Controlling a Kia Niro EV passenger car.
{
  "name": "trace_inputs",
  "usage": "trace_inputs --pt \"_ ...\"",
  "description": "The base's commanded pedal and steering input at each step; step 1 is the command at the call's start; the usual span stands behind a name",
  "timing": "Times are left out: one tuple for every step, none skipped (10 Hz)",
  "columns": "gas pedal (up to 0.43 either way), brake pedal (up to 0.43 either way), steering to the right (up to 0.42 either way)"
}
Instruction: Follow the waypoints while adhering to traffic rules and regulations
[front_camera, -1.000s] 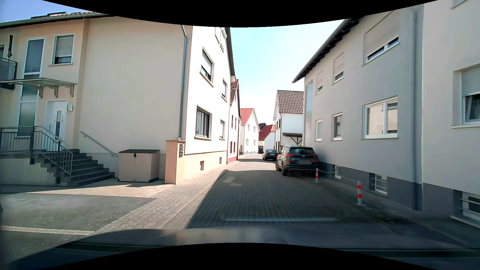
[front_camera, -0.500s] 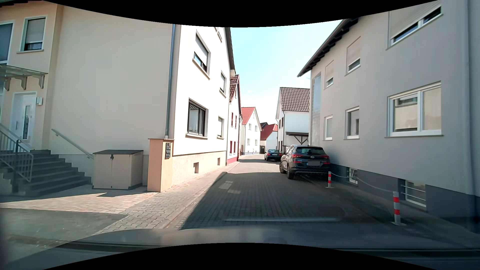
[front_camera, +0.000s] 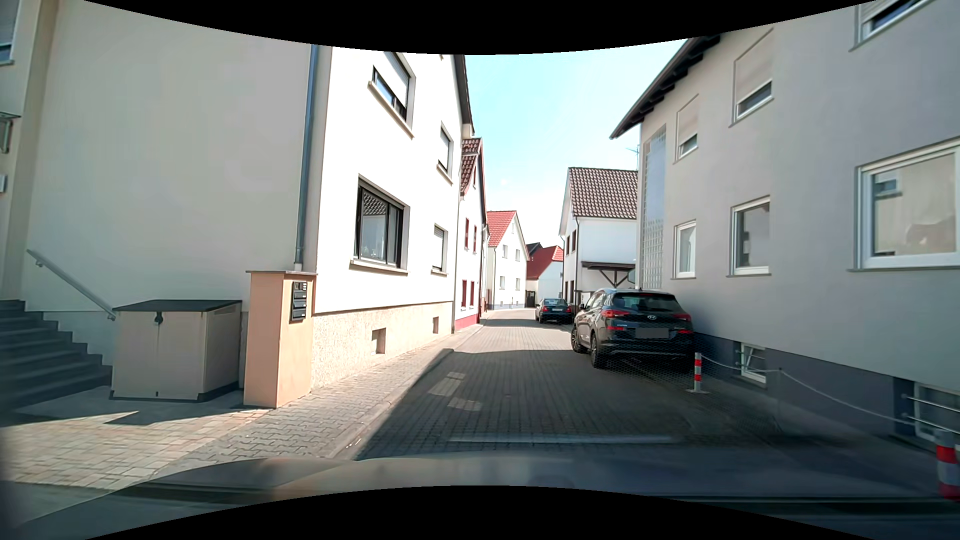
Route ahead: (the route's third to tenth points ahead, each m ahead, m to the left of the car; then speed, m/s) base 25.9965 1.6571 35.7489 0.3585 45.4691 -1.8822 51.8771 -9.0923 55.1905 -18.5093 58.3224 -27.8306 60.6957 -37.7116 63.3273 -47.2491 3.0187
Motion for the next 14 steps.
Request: trace_inputs --pt "0.0 0.0 -0.032" --pt "0.0 0.0 -0.031" --pt "0.0 0.0 -0.029" --pt "0.0 0.0 -0.029" --pt "0.0 0.0 -0.028" --pt "0.0 0.0 -0.024" --pt "0.0 0.0 -0.019" --pt "0.0 0.0 -0.016" --pt "0.0 0.0 -0.013" --pt "0.0 0.0 -0.009" --pt "0.0 0.0 -0.005" --pt "0.0 0.0 -0.001" --pt "0.0 0.0 0.004" --pt "0.0 0.0 0.007"
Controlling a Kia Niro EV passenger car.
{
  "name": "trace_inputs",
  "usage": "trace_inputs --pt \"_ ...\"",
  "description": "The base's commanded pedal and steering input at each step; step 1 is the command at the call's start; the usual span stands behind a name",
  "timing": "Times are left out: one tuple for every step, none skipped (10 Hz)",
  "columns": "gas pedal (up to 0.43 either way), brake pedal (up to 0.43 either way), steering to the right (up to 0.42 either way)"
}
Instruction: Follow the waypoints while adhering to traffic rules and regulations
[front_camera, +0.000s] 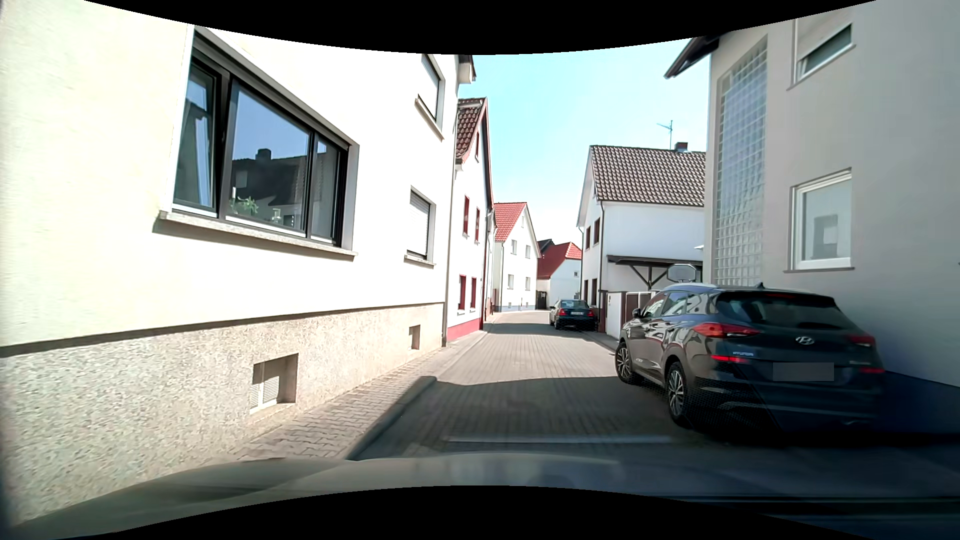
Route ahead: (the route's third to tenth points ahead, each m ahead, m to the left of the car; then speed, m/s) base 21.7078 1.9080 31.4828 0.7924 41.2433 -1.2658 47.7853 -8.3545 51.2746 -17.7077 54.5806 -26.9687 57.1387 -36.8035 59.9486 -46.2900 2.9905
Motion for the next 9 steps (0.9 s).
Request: trace_inputs --pt "0.0 0.0 0.009" --pt "0.0 0.0 0.009" --pt "0.0 0.0 0.009" --pt "0.0 0.0 0.009" --pt "0.0 0.0 0.009" --pt "0.0 0.0 0.009" --pt "0.0 0.0 0.009" --pt "0.0 0.0 0.009" --pt "0.0 0.0 0.009"
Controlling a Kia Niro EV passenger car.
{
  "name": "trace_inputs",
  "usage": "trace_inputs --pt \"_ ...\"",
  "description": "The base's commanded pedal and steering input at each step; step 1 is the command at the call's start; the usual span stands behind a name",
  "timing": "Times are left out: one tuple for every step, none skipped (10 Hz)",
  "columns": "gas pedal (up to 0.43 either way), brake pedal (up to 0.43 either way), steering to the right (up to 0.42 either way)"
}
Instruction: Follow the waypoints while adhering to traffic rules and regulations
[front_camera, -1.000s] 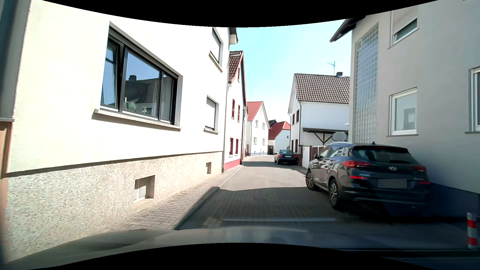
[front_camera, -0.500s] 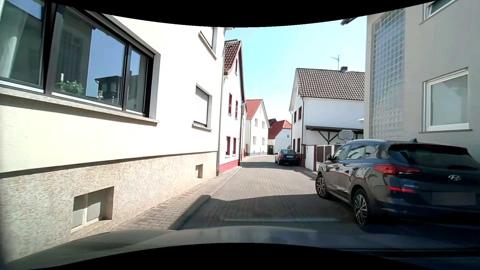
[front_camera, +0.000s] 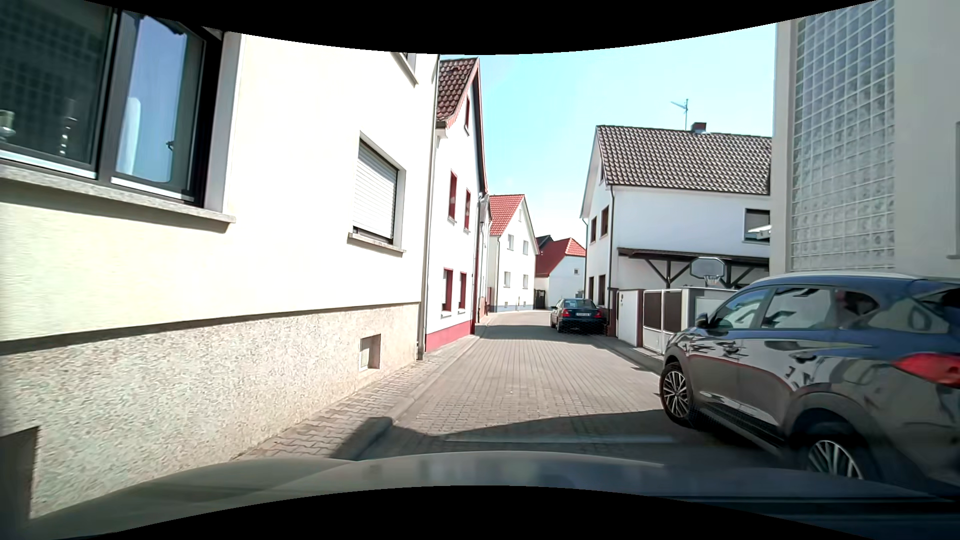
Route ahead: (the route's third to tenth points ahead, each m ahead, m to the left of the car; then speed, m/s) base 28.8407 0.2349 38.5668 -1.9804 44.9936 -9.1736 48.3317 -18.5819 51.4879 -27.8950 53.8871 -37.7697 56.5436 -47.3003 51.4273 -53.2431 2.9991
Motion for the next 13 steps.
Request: trace_inputs --pt "0.0 0.0 0.009" --pt "0.0 0.0 0.009" --pt "0.0 0.0 0.009" --pt "0.0 0.0 0.009" --pt "0.0 0.0 0.011" --pt "0.0 0.0 0.014" --pt "0.0 0.0 0.018" --pt "0.0 0.0 0.02" --pt "0.0 0.0 0.021" --pt "0.0 0.0 0.026" --pt "0.0 0.0 0.031" --pt "0.0 0.0 0.034" --pt "0.0 0.0 0.034"
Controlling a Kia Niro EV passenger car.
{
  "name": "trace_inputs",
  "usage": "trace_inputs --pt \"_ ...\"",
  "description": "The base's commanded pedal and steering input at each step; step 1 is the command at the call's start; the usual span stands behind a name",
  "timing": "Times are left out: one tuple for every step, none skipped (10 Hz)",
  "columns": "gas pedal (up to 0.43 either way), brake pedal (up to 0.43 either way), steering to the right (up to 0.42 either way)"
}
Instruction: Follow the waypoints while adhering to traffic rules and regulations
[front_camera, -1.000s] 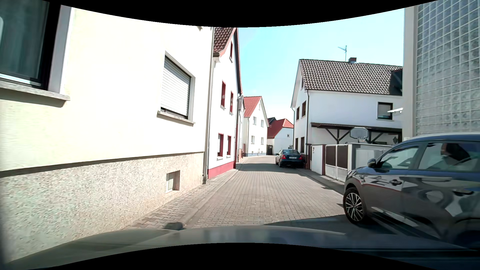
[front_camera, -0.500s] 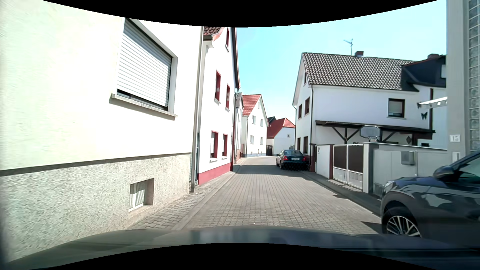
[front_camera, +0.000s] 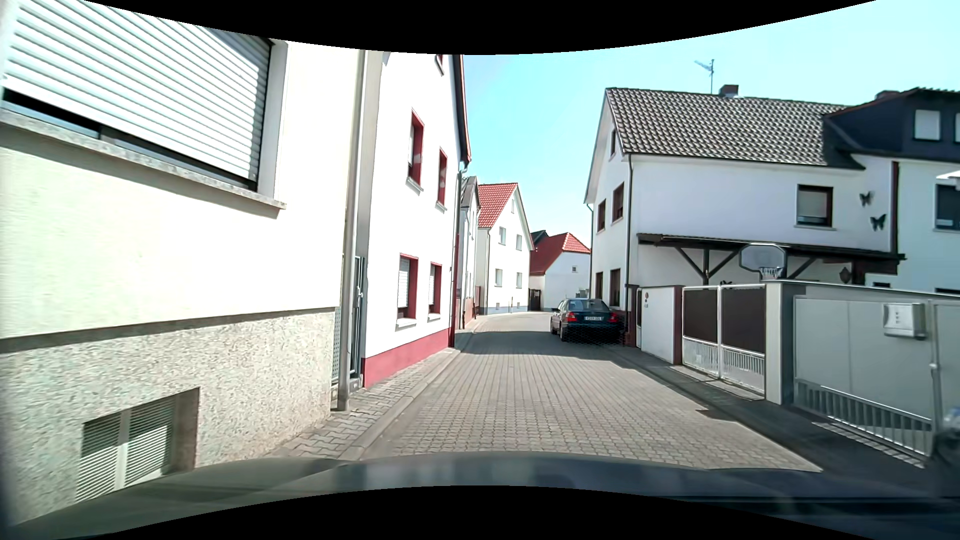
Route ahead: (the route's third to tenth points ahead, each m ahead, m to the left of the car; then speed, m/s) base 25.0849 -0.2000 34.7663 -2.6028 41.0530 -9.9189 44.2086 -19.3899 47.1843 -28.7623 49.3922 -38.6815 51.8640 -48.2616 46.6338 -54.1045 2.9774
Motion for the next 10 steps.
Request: trace_inputs --pt "0.0 0.0 0.034" --pt "0.0 0.0 0.033" --pt "0.0 0.0 0.033" --pt "0.0 0.0 0.033" --pt "0.0 0.0 0.031" --pt "0.0 0.0 0.031" --pt "0.0 0.0 0.03" --pt "0.0 0.0 0.03" --pt "0.0 0.0 0.027" --pt "0.0 0.0 0.023"
